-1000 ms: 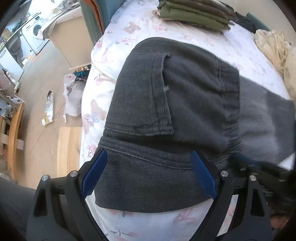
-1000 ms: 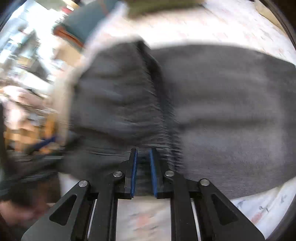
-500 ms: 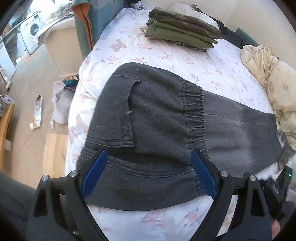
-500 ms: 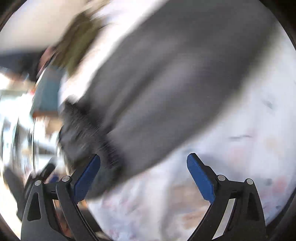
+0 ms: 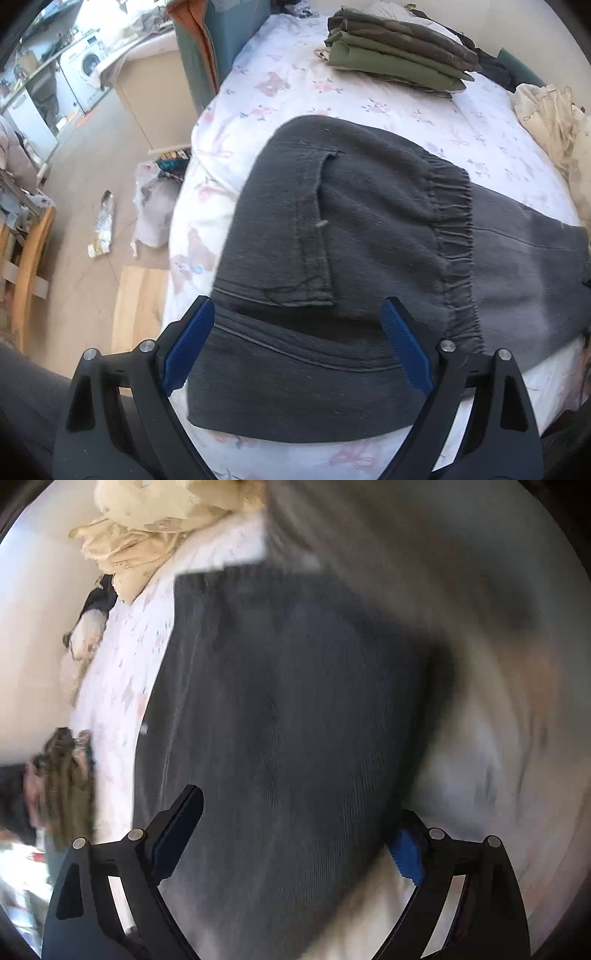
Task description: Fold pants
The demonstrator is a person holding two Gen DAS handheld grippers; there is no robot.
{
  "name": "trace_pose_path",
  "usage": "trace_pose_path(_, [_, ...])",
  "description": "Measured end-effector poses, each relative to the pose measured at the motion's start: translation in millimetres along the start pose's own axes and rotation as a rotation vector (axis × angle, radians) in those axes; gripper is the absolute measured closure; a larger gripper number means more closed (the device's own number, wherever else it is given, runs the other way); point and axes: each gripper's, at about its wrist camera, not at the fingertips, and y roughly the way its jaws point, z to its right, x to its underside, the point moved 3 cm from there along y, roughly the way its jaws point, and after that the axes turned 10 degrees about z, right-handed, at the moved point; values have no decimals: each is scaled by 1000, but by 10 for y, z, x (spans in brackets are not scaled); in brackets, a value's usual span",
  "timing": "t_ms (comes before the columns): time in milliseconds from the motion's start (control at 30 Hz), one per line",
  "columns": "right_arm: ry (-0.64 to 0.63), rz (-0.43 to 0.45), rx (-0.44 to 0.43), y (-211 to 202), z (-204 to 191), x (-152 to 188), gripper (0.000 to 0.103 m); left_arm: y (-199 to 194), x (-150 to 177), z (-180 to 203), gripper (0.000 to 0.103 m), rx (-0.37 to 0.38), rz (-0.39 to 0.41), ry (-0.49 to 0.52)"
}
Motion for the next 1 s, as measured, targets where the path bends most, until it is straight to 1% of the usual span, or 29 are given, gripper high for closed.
trace_pose_path(33, [-5,16,14,-19,13,-72,22,-3,-5,-10,14,-7,8,2])
trace_pose_path(67, [10,34,19,-28,119,-154,31,-3,-14,-29,14,-14,16,2])
trace_pose_path(100, [21,51,29,-44,123,-153,48,0,-18,-38,14,-18,18,0])
trace_pose_path(133, [28,72,46,-48,147,-188,57,3,-20,-50,14,-21,19,-4])
trace_pose_path(167, [35,86,60,-86,278,-295,70,6,-22,-64,14,-24,19,-8])
trace_pose_path(233, [62,122,60,-117,277,-314,71,10,-23,-86,14,-25,19,-14])
trace_pose_path(267, [70,143,57,-133,262,-334,76,6,-22,-92,14,-23,19,-15])
trace_pose_path(300, [67,166,48,-173,238,-338,92,-3,-23,-101,14,-21,20,-17])
trace_pose_path(367, [35,197,26,-253,162,-329,94,-19,-28,-116,14,-12,21,-23])
trace_pose_path(400, [14,217,-2,-308,81,-313,97,-29,-30,-122,14,-5,19,-29])
trace_pose_path(500, [-75,271,-106,-517,-222,-214,97,-48,-36,-119,14,17,10,-45])
trace_pose_path(533, [-125,283,-148,-577,-382,-168,97,-63,-38,-116,14,29,7,-51])
trace_pose_path(600, [-277,306,-199,-693,-758,-47,97,-89,-43,-102,14,44,10,-52])
trace_pose_path(633, [-389,327,-235,-798,-1017,65,97,-104,-43,-94,14,49,12,-48])
trace_pose_path(667, [-468,341,-270,-886,-1219,156,97,-112,-41,-86,14,52,12,-46])
trace_pose_path(700, [-556,353,-324,-1009,-1460,296,97,-117,-36,-81,14,58,9,-45])
trace_pose_path(767, [-744,362,-429,-1244,-1894,676,97,-122,-33,-78,14,68,3,-50])
trace_pose_path(800, [-892,353,-489,-1377,-2130,1013,97,-127,-34,-83,14,73,1,-54])
trace_pose_path(867, [-1125,322,-553,-1521,-2311,1641,97,-141,-44,-100,14,79,-1,-67])
trace_pose_path(900, [-1221,274,-587,-1538,-2350,1954,97,-146,-54,-114,14,80,0,-76])
trace_pose_path(933, [-1285,202,-614,-1500,-2321,2260,97,-155,-61,-121,14,79,2,-83])
trace_pose_path(967, [-1320,133,-620,-1398,-2296,2471,97,-163,-70,-134,14,78,4,-90])
trace_pose_path(1000, [-1342,55,-612,-1275,-2230,2684,93,-169,-73,-143,14,78,5,-94])
